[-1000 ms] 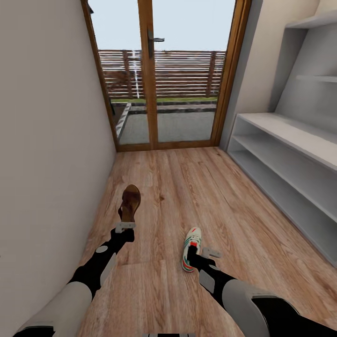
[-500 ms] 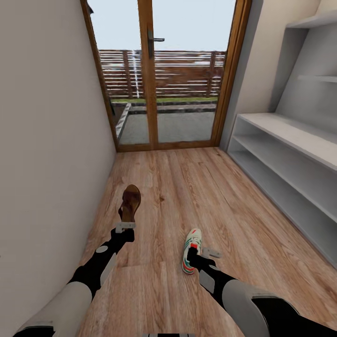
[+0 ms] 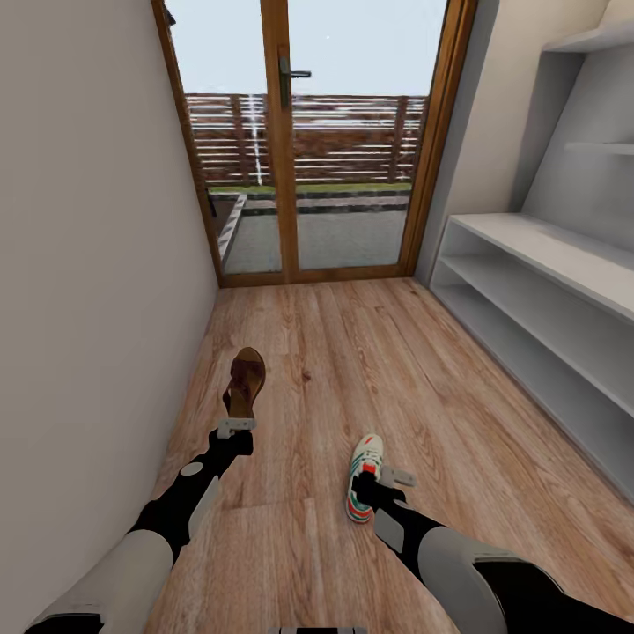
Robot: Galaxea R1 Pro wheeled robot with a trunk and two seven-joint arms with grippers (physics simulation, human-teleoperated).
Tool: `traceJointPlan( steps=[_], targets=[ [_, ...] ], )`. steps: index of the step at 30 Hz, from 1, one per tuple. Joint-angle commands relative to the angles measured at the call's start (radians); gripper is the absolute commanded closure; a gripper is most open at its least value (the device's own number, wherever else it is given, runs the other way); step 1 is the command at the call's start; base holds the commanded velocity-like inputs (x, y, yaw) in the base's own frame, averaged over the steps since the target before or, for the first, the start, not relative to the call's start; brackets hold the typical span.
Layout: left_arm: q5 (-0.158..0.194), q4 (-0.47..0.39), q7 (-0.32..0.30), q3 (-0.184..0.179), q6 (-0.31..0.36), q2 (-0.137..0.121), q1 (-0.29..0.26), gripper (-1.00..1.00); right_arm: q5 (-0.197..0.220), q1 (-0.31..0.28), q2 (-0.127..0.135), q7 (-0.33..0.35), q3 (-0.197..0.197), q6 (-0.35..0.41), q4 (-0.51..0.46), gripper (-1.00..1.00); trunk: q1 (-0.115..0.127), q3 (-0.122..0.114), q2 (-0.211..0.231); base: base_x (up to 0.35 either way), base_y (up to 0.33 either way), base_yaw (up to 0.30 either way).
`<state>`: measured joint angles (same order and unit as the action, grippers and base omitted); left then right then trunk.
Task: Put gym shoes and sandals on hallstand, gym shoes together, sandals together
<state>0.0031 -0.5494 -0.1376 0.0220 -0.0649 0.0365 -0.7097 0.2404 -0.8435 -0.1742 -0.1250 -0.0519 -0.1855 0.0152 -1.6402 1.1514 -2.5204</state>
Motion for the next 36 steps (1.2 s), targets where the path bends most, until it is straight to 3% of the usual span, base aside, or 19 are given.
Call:
traceJointPlan(
  steps=[1,36],
  targets=[
    [-0.003,0.001,-0.005,0.003,-0.003,0.000,-0.001,1.00,0.002,0.000,0.000,-0.001,-0.005,-0.006,0.002,-1.00,0.000,0.001,0.000,0.007,0.004,0.000],
    [-0.005,0.000,-0.008,-0.001,-0.003,0.001,-0.001,1.00,0.002,0.004,0.000,-0.001,-0.005,-0.006,0.002,-1.00,0.000,0.001,0.000,0.091,0.000,0.000]
  ],
)
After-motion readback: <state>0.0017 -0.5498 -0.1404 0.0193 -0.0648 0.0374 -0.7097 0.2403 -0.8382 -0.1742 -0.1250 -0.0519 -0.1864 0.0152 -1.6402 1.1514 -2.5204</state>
